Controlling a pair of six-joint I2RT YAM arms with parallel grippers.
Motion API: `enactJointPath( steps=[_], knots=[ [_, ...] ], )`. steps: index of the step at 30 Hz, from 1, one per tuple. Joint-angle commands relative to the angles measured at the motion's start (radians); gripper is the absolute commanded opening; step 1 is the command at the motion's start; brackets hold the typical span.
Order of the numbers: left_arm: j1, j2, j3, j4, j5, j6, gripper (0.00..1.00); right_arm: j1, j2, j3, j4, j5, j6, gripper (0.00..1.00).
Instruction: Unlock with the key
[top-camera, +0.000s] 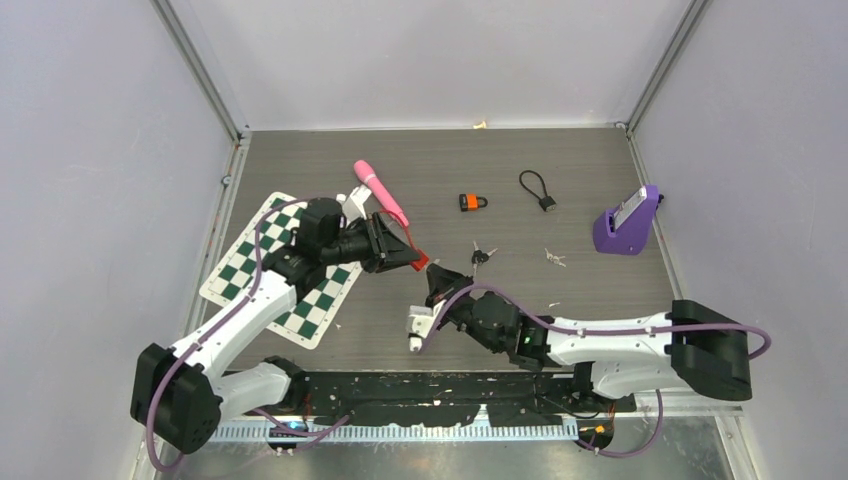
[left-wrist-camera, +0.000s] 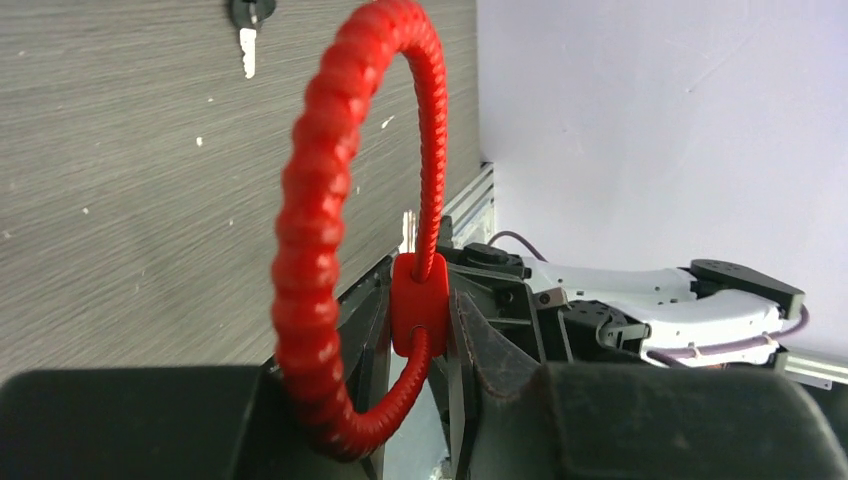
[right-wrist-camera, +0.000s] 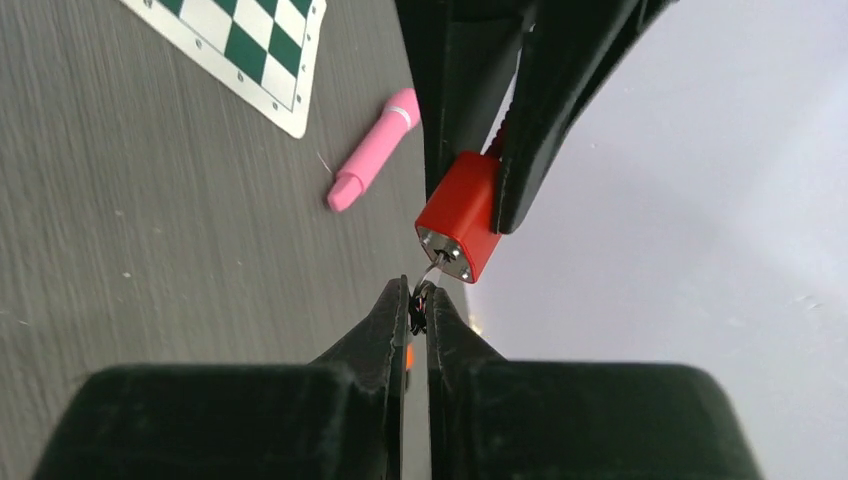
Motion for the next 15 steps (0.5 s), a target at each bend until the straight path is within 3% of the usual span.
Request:
enactJointPath(
  steps=[1,5,11,15],
  knots=[
    [-0.058,0.014,0.049,-0.026,0.08,-0.026,0.0,0.046,0.056,0.066,0.228,0.032,-0.247,0.05],
    [-0.113,0.028,0.049,0.009,0.081,-0.033,0.0,0.034,0.043,0.113,0.23,-0.015,-0.104,0.05],
    [-0.124,-0.002,0.0,0.171,0.109,-0.059,0.0,-0.139,-0.092,0.164,0.082,-0.322,0.474,0.05],
    [-0.1,-0.018,-0.018,0.25,0.136,-0.065,0.0,-0.229,-0.14,0.166,0.041,-0.472,0.687,0.05]
  ],
)
